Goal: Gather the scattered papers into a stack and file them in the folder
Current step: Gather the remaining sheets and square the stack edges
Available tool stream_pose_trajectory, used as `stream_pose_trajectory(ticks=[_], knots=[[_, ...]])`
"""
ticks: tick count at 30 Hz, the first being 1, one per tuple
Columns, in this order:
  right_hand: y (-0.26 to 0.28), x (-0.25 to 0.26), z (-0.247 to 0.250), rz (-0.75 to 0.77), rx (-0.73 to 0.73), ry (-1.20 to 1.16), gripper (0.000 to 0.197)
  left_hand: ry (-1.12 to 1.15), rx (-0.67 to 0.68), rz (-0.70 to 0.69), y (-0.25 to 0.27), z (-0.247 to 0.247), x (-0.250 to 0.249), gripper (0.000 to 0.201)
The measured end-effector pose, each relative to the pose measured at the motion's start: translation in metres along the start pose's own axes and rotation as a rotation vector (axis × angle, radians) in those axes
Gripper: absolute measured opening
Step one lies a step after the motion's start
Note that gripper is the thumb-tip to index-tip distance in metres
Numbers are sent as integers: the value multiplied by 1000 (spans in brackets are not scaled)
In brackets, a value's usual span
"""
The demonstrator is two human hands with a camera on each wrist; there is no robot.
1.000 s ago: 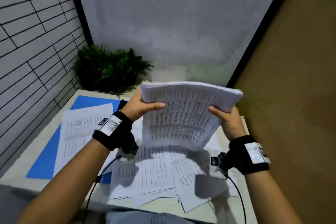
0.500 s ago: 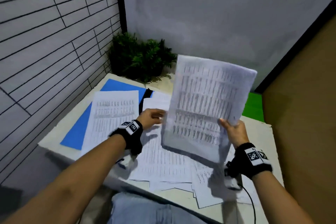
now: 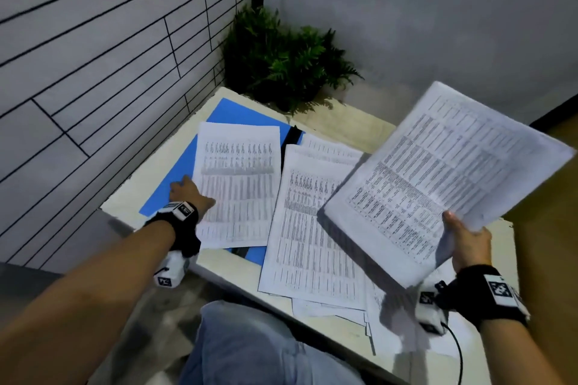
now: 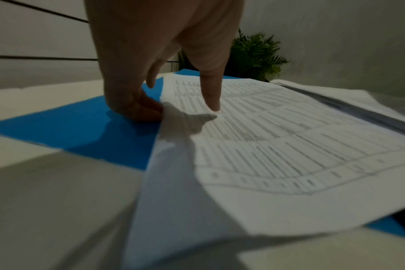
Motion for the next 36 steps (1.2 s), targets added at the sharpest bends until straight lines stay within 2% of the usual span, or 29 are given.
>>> stream_pose_trajectory(ticks=[3,7,8,11,13,16,20,22,24,27,29,30,32,34,36], knots=[[3,-7,-2,-30,-18,-3,13,125,81,-54,-2,-17,-16,88],[10,-10,2,-45,-42,-16,17,375,143,-236,14,-29,-47,44],[11,-11,6,-54,-52,-24,18,422,182,-280,22,-31,-57,38],[13,-16,21,-60,-90,-15,16,538,316,-339,38,-38,-79,39],[15,-19,33,-73,-111,-20,4,591,397,-342,43,-41,-90,41],[19,-24,50,-90,-154,-39,39,585,467,-339,50,-48,-98,41],[22,-29,67,-103,-180,-51,47,673,402,-262,47,-51,-95,38],[24,-29,70,-113,-184,-46,43,686,409,-221,42,-56,-88,46],[25,-29,72,-118,-171,-36,40,640,522,-173,44,-77,-81,71],[25,-31,71,-119,-147,-34,39,498,574,-131,8,-149,-66,117],[25,-32,70,-123,-140,-15,38,497,550,-131,0,-186,-71,127],[26,-33,69,-131,-132,-5,38,479,524,-135,30,-175,-83,123],[26,-35,64,-147,-111,-4,35,429,449,-154,77,-144,-103,94],[27,-36,62,-154,-96,-8,33,385,376,-134,84,-139,-109,69],[27,-36,62,-159,-95,-19,32,445,332,-167,83,-127,-113,62]])
Point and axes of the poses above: each hand's wrist, its own y-axis away from the middle knuckle, its own z-axis out of the back of the hand, x = y × z, the point moved 7 cm from there along -y, towards the middle knuckle, and after that the axes turned 11 degrees about -y, right-handed, at the moved point
